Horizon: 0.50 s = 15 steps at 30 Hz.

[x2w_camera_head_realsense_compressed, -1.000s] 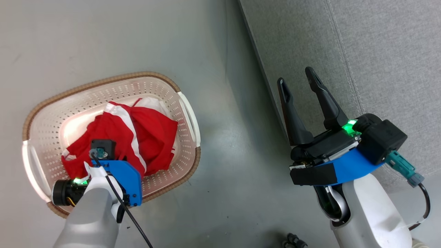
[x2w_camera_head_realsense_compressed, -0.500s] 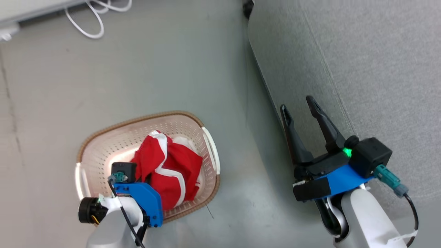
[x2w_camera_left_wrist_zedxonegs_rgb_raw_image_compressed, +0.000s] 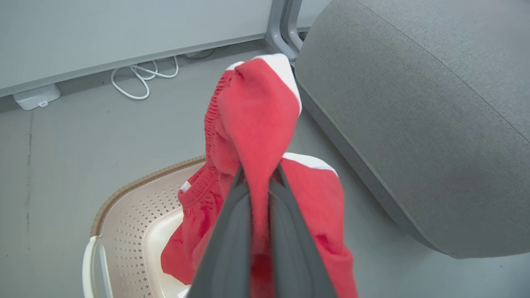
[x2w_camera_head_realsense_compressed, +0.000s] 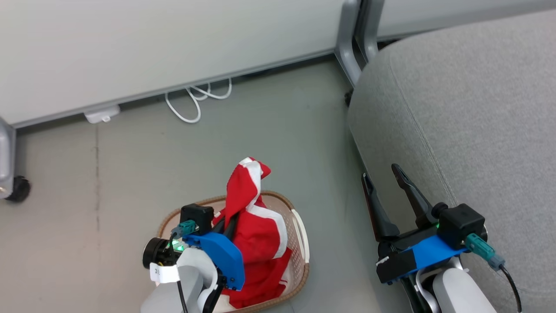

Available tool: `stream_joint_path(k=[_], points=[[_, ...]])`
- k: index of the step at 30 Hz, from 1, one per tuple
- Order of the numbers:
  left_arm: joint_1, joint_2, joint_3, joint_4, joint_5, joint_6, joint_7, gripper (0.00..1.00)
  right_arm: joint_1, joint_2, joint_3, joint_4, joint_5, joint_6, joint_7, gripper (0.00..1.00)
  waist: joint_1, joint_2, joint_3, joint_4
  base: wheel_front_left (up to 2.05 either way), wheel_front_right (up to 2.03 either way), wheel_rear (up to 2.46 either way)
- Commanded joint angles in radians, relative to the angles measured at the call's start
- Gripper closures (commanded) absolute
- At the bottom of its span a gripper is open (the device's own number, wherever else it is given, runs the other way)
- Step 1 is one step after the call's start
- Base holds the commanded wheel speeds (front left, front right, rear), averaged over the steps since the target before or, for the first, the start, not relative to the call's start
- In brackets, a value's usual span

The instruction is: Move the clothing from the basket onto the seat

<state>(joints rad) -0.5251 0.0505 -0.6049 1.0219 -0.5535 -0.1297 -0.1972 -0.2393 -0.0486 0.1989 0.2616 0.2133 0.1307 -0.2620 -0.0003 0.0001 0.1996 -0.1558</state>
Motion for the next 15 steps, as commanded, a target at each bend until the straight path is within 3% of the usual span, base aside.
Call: stream_joint_path(k=[1,15], points=[[-0.019,0.000,-0.022,-0.015,-0.018,0.000,-0.012,1.00,0.018,-0.003,-0.001,0.004,-0.005,0.000,0.000,0.00,0.0003,-0.0001,-0.059,0.040,0.00,0.00,0.00],[-0.150,0.000,-0.209,-0.139,-0.137,-0.001,-0.052,1.00,0.097,-0.003,-0.005,0.004,-0.003,0.000,0.031,0.00,0.0003,-0.0001,-0.171,0.085,0.00,0.00,0.00]])
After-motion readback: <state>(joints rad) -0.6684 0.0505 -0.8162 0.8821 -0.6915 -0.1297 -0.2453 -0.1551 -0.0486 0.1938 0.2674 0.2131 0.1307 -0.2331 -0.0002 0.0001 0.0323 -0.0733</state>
